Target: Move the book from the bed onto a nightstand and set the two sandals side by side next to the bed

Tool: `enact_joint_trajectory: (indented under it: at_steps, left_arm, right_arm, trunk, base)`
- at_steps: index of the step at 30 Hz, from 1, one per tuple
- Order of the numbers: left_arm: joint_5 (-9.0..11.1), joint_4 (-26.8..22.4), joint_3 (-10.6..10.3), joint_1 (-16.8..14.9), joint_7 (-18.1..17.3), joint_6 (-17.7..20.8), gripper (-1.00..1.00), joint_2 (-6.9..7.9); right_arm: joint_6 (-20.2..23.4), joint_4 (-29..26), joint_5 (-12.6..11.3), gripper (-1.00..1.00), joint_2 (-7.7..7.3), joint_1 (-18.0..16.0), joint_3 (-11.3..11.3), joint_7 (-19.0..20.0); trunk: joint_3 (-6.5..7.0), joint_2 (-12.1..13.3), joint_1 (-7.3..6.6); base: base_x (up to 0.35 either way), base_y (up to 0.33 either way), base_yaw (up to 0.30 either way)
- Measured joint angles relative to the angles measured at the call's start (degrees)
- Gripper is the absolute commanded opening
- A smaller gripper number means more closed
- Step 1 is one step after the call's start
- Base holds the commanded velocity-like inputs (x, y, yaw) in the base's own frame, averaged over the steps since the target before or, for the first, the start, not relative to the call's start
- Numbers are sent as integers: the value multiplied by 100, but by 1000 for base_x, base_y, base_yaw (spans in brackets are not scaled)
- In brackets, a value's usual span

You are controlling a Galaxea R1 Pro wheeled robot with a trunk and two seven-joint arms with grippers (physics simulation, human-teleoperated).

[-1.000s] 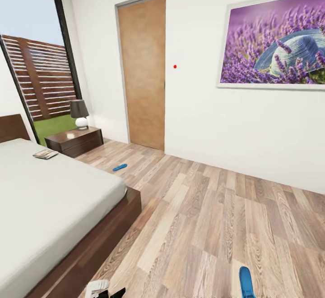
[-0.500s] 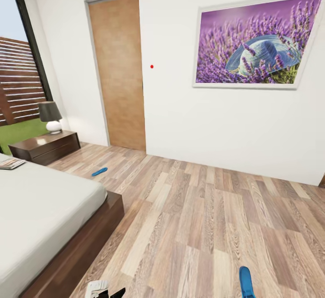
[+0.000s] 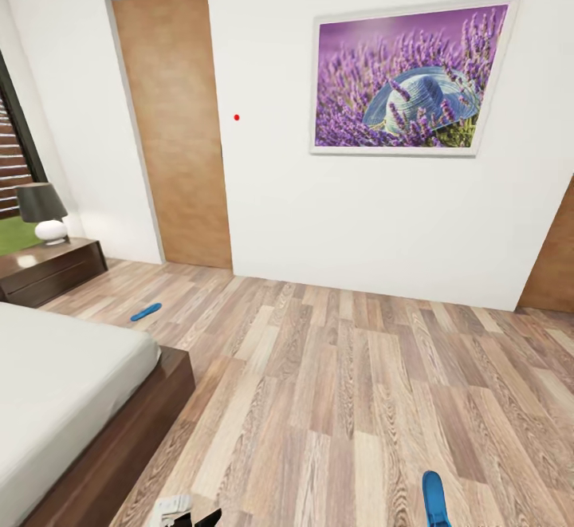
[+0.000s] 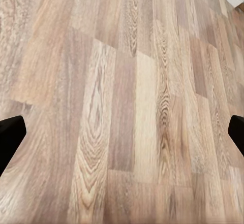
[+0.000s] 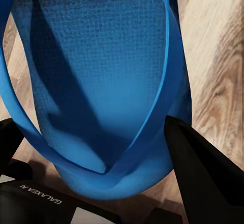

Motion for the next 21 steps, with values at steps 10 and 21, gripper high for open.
enact_joint_trajectory:
  at_steps: [10,21]
  left_arm:
    - [5,-1,0,0,0,1,100,0]
    - [9,-1,0,0,0,1,100,0]
  right_arm:
    - [-3,4,1,-100,1,0,1,-4]
    - [-3,5,1,-100,1,0,1,-9]
  trunk:
    - [-49,0,0]
    - [-146,0,0]
  base:
    - [0,0,-6]
    - [0,0,0]
